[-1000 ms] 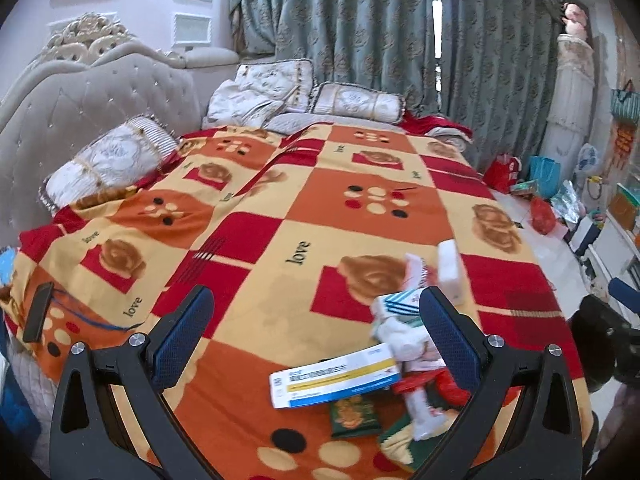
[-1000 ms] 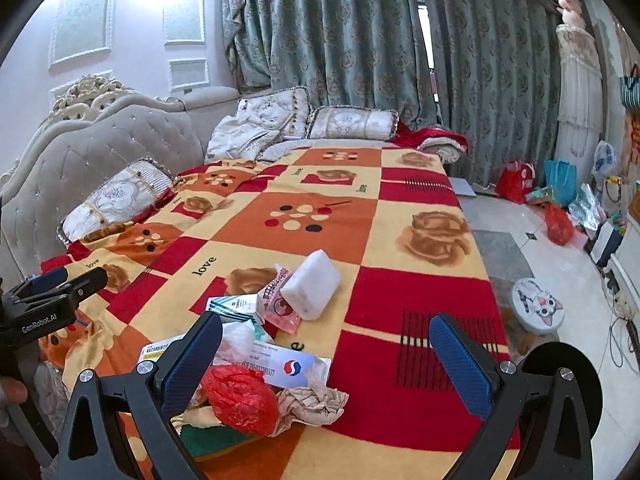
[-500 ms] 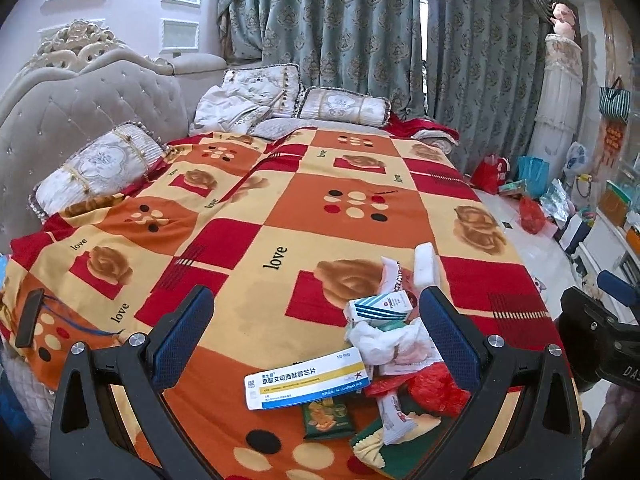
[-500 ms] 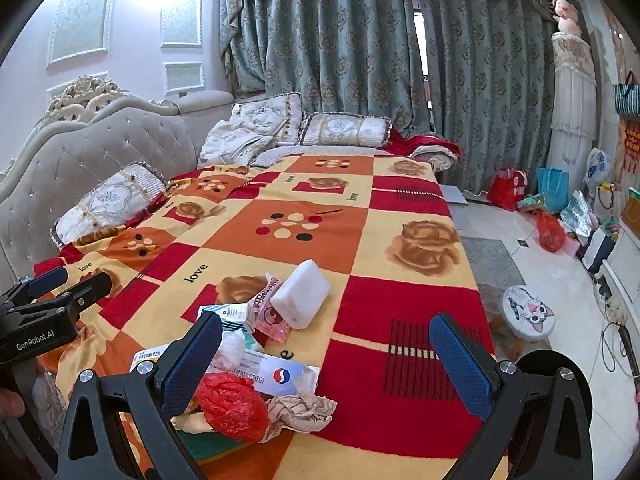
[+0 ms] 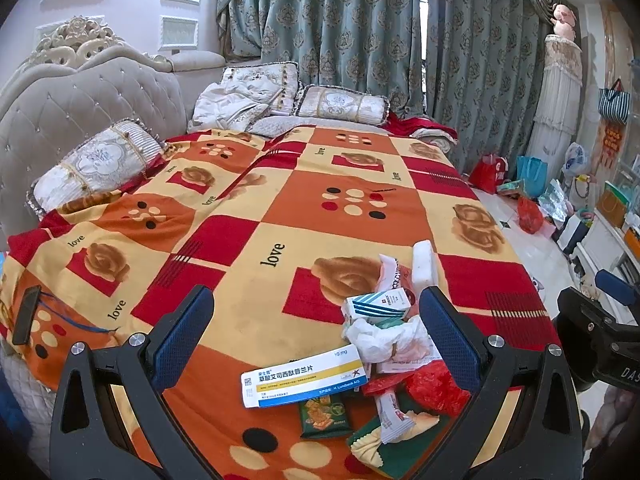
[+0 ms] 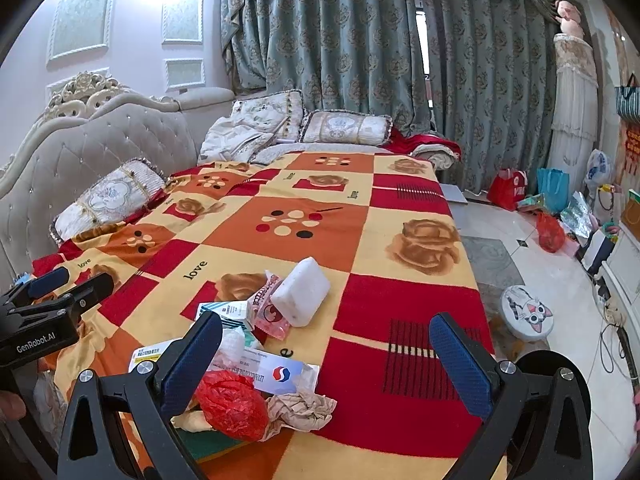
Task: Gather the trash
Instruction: 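Move both tools toward the trash pile on the blanket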
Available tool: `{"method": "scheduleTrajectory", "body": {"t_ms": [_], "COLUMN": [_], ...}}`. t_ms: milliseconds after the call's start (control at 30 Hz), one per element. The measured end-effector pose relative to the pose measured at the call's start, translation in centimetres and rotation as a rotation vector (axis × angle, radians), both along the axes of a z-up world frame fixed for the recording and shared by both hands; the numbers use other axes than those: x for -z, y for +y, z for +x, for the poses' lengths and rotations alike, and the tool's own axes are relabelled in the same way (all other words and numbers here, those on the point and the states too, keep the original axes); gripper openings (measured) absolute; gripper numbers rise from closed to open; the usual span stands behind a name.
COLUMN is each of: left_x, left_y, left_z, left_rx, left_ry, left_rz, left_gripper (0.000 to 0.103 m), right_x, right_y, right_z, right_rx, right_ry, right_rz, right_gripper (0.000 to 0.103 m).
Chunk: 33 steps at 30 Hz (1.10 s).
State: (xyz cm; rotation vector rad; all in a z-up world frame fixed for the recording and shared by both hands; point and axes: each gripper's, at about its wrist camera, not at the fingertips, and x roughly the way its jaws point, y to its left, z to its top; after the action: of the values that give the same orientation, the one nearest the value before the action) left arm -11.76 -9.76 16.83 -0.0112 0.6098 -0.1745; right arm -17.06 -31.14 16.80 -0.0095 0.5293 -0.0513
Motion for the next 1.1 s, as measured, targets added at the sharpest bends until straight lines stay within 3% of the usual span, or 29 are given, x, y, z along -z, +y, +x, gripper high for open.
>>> {"method": "scheduleTrajectory", "body": {"t_ms": [733, 1100], "left_x": [0.0, 1.5], "left_y": [0.0, 0.0], "left_z": [0.0, 0.5], "left_rx": [0.002, -0.005], "left_ry": [0.005, 0.04], "left_rz": [0.002, 0.004], "left_gripper": [0.102, 0.102], "right_x": [0.5, 0.9], "right_y": [0.1, -0.3], "right_z": [0.2, 0.9], "right_rx": [0.004, 0.003], "right_ry": [0.016, 0.038], "right_rz": [0.005, 0.01], "right_gripper": [0.103, 0.103]}}
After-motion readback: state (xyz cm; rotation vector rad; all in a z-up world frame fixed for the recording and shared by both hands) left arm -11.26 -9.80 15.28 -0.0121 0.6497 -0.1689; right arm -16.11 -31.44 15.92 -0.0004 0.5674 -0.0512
